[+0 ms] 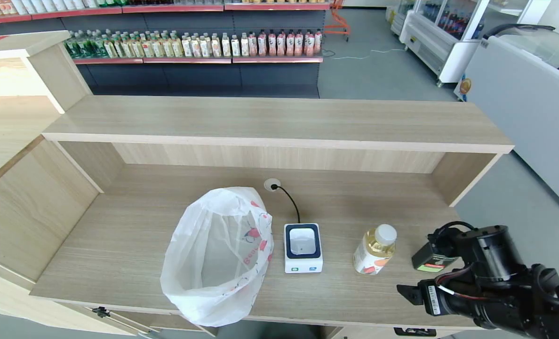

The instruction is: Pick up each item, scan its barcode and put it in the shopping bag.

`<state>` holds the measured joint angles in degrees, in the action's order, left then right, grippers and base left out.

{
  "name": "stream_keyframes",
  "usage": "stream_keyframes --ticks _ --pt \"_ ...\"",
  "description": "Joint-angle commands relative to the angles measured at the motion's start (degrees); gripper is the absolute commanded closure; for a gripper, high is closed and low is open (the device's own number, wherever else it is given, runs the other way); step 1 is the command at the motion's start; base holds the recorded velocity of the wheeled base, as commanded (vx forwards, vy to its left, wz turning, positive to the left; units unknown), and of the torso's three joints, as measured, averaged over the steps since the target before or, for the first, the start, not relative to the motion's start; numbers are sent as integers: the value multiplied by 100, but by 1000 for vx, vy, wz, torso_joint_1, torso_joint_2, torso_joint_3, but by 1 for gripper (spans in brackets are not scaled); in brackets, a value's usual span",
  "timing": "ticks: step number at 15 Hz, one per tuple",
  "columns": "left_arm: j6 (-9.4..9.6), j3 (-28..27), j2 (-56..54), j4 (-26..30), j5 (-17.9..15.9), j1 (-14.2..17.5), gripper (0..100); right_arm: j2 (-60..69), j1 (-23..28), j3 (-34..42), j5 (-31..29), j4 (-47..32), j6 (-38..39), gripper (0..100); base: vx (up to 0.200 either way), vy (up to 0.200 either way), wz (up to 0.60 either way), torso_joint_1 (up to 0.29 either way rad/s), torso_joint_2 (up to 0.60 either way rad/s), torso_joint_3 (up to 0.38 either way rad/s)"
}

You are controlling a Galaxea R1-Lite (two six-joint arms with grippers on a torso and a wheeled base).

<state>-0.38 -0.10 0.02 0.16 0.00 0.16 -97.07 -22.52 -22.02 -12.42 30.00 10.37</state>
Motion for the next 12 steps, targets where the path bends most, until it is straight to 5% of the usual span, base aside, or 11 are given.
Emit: stream_keyframes --ticks 1,5,12 --pt "-6 1 -2 2 0 2 0 -848 -157 -13 -94 428 0 0 0 0 0 0 0 0" --pt "3 1 -2 2 0 2 0 -1472 -341 -321 -103 1201 -27 0 0 0 0 0 0 0" --pt "-6 1 -2 2 0 2 0 -2114 -570 -1244 -683 1465 -27 0 0 0 0 0 0 0"
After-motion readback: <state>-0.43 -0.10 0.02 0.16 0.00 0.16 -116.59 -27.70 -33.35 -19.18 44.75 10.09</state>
